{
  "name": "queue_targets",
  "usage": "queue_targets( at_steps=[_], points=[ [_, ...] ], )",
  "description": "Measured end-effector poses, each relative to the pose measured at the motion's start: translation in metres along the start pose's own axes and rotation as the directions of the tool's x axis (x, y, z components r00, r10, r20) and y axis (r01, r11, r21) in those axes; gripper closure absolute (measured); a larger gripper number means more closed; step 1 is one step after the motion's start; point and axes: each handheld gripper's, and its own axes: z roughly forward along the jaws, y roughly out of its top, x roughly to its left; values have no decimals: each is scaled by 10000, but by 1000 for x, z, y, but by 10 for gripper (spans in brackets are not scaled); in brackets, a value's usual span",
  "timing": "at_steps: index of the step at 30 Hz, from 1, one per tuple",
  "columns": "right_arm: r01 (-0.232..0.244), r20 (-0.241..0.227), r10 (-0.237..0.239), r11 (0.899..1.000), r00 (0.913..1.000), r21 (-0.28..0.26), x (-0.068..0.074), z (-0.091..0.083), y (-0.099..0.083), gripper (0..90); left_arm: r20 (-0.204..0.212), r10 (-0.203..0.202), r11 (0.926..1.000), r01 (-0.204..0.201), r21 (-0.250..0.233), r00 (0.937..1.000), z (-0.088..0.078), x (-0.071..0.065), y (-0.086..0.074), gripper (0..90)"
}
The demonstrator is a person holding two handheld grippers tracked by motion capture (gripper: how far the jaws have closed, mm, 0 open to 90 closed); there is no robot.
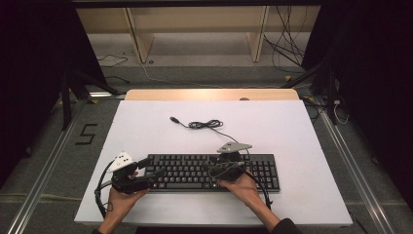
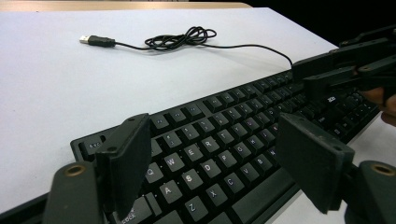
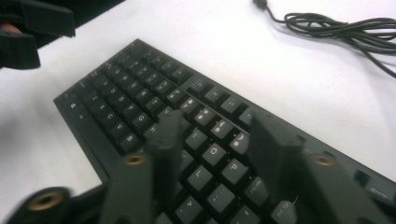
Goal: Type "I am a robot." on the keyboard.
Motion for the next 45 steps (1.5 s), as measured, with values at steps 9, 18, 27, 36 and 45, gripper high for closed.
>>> queue_targets(
  at_steps=[9, 18, 27, 36, 45],
  points=[
    [89, -198, -109, 9952, 9997, -974, 0, -24, -2, 380, -5, -36, 10000, 36, 39, 10000, 0, 2, 0, 267],
    [-37, -125, 17, 9875, 9999, -1578, -3, -51, -13, 299, 103, -56, 9999, 54, 148, 9999, 3, 0, 1, 267],
    [-102, -37, 97, 9850, 9999, -1721, -5, -63, -22, 286, 178, -111, 9996, 106, 271, 9998, 8, 1, 5, 266],
    [-157, 113, 181, 9826, 9998, -1852, -9, -73, -29, 286, 303, 31, 9981, -49, 616, 9995, 17, -3, 12, 271],
    [-155, 78, 172, 9824, 9998, -1860, -7, -76, -31, 286, 251, 213, 9923, -242, 1212, 9995, 32, -5, 19, 497]
  ],
)
